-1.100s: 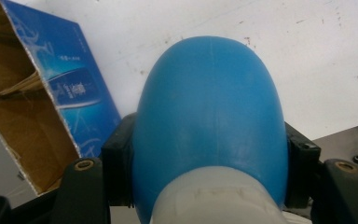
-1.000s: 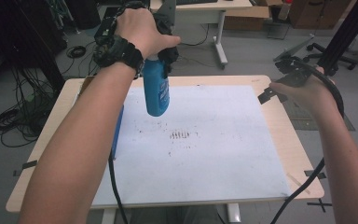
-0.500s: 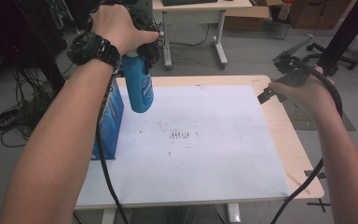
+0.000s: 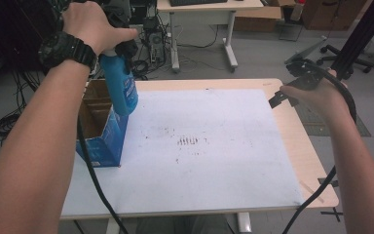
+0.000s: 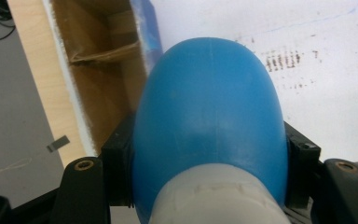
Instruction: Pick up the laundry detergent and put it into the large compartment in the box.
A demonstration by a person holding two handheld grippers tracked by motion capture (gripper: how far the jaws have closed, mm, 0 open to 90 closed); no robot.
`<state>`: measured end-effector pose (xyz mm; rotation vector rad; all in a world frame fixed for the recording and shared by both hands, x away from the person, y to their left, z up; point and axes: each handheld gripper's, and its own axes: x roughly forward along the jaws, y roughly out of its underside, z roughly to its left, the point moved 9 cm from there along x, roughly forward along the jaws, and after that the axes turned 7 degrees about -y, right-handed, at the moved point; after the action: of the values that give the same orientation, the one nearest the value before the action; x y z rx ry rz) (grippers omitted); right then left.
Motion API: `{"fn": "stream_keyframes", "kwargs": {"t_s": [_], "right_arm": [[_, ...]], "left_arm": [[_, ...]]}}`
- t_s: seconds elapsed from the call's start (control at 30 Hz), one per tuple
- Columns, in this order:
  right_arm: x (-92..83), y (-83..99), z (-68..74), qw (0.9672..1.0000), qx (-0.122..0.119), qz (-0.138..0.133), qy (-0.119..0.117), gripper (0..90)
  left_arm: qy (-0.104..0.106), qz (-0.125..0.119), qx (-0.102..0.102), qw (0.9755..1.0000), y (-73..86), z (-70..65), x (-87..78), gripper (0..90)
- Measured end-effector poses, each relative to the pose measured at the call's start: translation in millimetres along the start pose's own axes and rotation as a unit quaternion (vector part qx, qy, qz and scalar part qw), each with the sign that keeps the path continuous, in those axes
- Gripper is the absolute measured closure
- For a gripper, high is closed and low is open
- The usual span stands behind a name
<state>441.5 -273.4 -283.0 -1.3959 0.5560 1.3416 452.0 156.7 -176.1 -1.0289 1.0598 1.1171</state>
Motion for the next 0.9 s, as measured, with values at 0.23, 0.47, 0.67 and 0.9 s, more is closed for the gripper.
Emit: {"fn": "stream_keyframes", "kwargs": {"t_s": [0.23,0.47,0.67,0.9], "right_arm": [[-2.7,-0.3,-2.0,1.0000,0.005,-0.002,0.000,22.7],[-2.3,-0.3,-2.6,1.0000,0.009,-0.004,-0.002,22.8],[-0.3,0.2,-3.9,1.0000,0.010,0.000,0.000,22.8],[0.0,0.1,-5.8,0.9999,0.011,-0.001,0.000,22.7]], "left_arm": [[0.002,0.001,-0.017,0.9999,3.0,20.1,4.3,37.5],[-0.003,0.001,-0.032,0.9995,5.3,39.2,10.1,37.5],[-0.004,0.003,-0.047,0.9989,7.5,53.3,13.7,37.5],[-0.017,0.006,-0.054,0.9984,8.7,67.3,20.3,37.6]]}}
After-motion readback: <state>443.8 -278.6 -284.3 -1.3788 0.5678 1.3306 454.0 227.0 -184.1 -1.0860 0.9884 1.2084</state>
